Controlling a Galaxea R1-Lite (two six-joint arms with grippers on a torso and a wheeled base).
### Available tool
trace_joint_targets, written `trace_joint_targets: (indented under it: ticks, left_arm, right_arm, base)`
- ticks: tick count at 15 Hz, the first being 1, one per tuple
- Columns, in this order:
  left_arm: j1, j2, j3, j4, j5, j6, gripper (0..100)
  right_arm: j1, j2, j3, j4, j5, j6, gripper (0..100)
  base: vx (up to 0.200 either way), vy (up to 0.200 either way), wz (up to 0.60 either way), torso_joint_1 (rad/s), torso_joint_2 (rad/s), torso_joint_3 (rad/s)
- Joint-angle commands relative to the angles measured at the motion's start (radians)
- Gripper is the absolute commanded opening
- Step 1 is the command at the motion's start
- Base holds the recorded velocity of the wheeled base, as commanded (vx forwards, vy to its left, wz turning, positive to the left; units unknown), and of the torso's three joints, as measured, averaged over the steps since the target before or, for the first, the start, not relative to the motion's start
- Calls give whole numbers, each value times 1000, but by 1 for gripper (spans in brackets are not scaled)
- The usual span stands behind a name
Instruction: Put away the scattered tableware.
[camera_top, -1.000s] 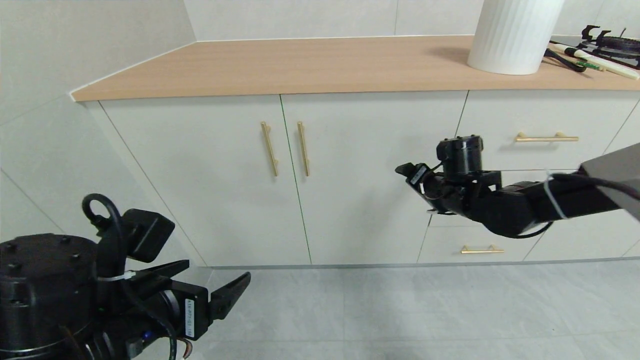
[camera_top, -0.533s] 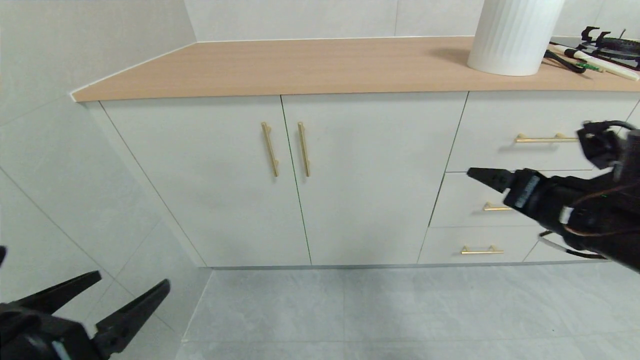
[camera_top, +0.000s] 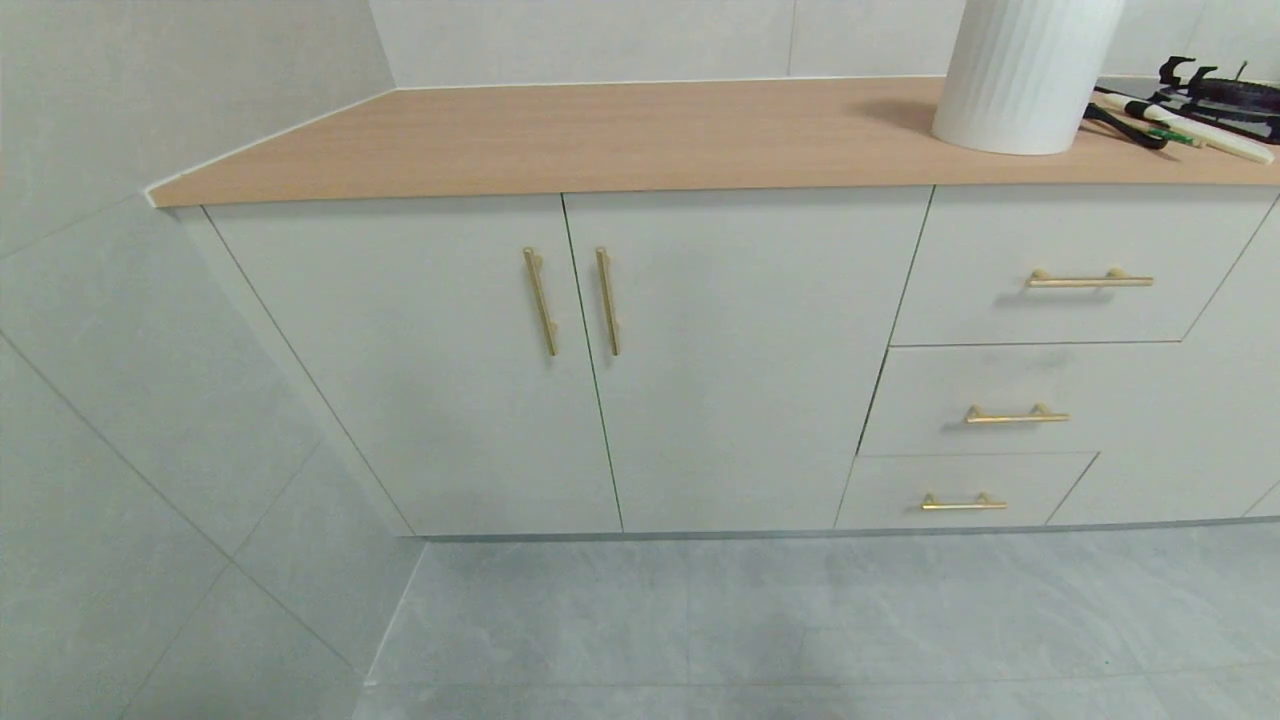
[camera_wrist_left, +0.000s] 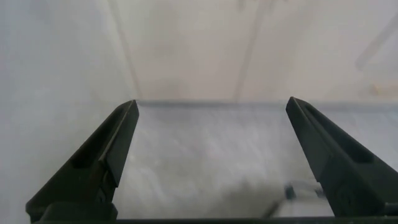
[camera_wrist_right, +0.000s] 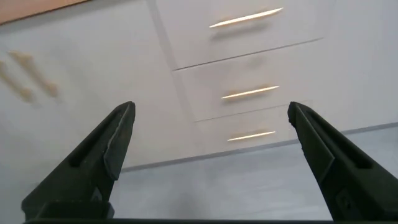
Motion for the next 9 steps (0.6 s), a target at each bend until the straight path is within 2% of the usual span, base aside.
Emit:
trace_joint_targets:
  ticks: [1,2,3,4,5,6,7,8,9]
  left_arm:
    - [102,-151,15,30,9,27,100]
    - [136,-148,28,30,41,18,100]
    - [142,-148,34,30,88,5,100]
    - [188,-153,39,29,108,9,100]
    - [252,-196,44,30,88,35,100]
    - [277,-229,62,29,53,73,100]
    - [275,-226,73,23,62,78,100]
    - [272,-239,119,-2,96,88,100]
    - [267,-246,157,-7,85,110,100]
  right_arm:
    - [-100,-313,-8,167,-39,-115,100]
    - [-114,-313,-7,139,-107,-124,100]
    - [-155,-318,0,130,-117,-133,100]
    - [-215,-361,18,141,-90,-153,100]
    - [-236,-399,55,150,-51,-185,100]
    - [-235,-401,81,139,-60,-211,100]
    - [-235,-401,87,128,-71,-215,100]
    - [-233,-410,144,115,-70,-218,100]
    - [-233,-413,202,115,-67,-219,100]
  base:
    - [0,0,0,0,0,0]
    - [0,0,0,0,0,0]
    - [0,0,0,0,0,0]
    - [0,0,0,0,0,0]
    - [0,0,0,0,0,0]
    - [0,0,0,0,0,0]
    - [0,0,0,0,0,0]
    - [0,0,0,0,0,0]
    - [0,0,0,0,0,0]
